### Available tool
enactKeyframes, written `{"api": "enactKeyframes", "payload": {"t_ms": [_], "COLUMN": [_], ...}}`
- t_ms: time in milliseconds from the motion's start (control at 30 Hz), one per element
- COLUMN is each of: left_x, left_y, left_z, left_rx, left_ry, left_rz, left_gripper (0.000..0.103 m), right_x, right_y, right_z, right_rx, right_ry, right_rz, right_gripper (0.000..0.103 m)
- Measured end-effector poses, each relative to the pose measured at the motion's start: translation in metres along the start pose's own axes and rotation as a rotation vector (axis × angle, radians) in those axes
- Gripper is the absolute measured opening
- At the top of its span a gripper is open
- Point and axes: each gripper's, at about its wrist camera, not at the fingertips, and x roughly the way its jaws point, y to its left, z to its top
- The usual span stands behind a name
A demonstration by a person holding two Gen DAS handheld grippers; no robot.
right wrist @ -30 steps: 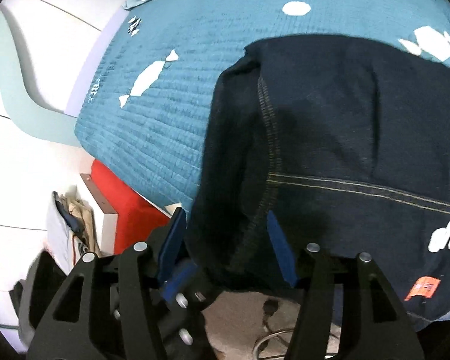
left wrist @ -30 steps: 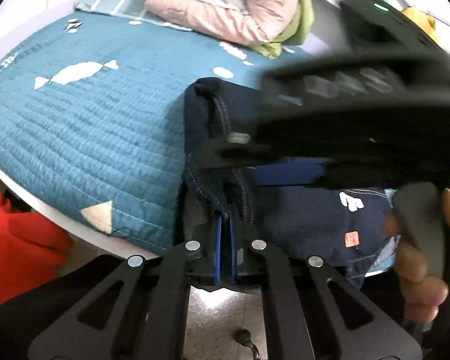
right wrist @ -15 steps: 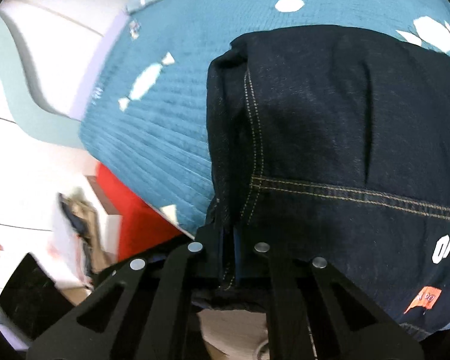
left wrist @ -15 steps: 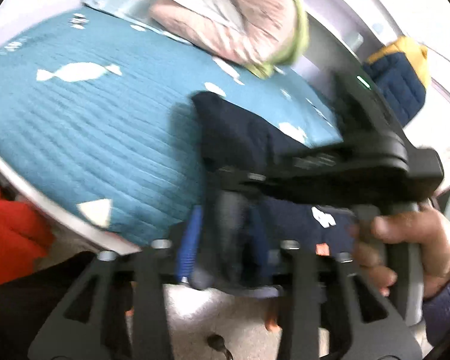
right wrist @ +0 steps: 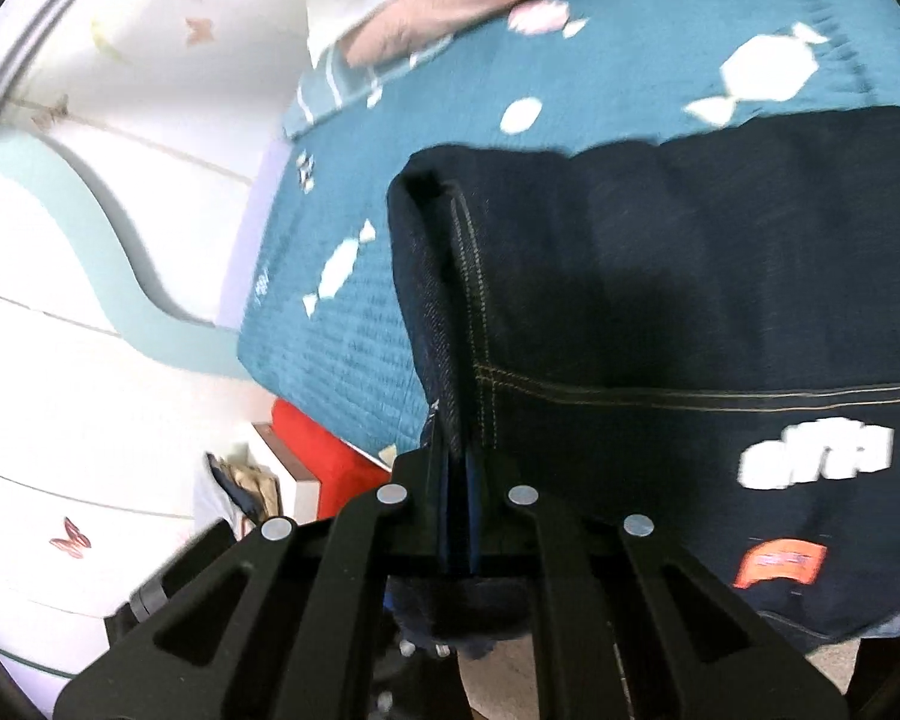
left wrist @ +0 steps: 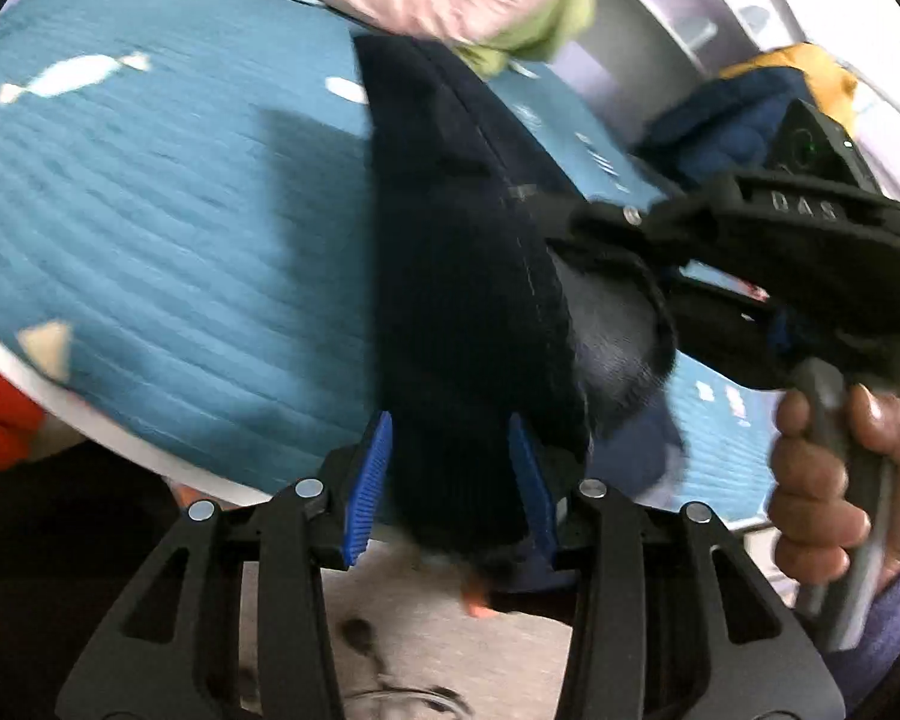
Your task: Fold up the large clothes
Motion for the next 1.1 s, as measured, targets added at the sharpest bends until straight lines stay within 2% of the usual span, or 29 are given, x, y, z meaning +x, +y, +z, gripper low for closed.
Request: {"api": "enactKeyframes", "payload": {"t_ms": [67,200,300,433,533,667,700,800,867,933,1000,1067,1100], "left_x": [0.012,0.031,0.038,0.042,0.043,0.053,0.06,0.102,0.129,0.146,0.157,0.159,0.159], "left_y": [-0.019,-0.055,-0.078,-0.105,-0.116,-0.119,-0.121,-0.129,-0.128,-0.128,-0.13,-0.133,-0.134], "left_z": [-0.006,-0.01,-0.005,-0.003,0.001,0.005,0.003,-0.003,-0.004,-0.008,-0.009,-0.006,-0.006], "left_rx": [0.019,0.116,0.148,0.192,0.199,0.201,0.214,0.235,0.253,0.258,0.272,0.28,0.293], "left_ry": [0.031,0.059,0.079,0.066,0.053,0.044,0.061,0.153,0.194,0.218,0.232,0.243,0.247], "left_rz": [-0.057,-0.077,-0.111,-0.178,-0.198,-0.152,-0.095,-0.033,0.025,0.058,0.091,0.099,0.103], "left_gripper": [0.041,0.041,0.041,0.041,0.041,0.041,0.041,0.041,0.042,0.041,0.041,0.041,0.041], "right_x": [-0.024,-0.073,-0.098,-0.141,-0.17,-0.2,-0.204,-0.214,-0.215,-0.206,-0.202,-0.206,-0.212], "right_y": [-0.01,-0.045,-0.07,-0.109,-0.136,-0.188,-0.204,-0.243,-0.268,-0.279,-0.283,-0.281,-0.274], "right_z": [0.0,-0.003,-0.007,-0.008,-0.01,-0.011,-0.011,-0.014,-0.017,-0.02,-0.023,-0.027,-0.031], "right_rx": [0.009,0.039,0.078,0.129,0.157,0.226,0.246,0.277,0.329,0.349,0.356,0.354,0.331], "right_ry": [-0.032,-0.093,-0.136,-0.198,-0.245,-0.29,-0.286,-0.285,-0.279,-0.255,-0.245,-0.254,-0.265], "right_rz": [0.018,0.006,0.011,0.009,-0.028,-0.108,-0.125,-0.185,-0.169,-0.166,-0.196,-0.248,-0.301], "right_gripper": [0.004,0.003,0.003,0.003,0.003,0.003,0.003,0.003,0.004,0.005,0.011,0.017,0.019]}}
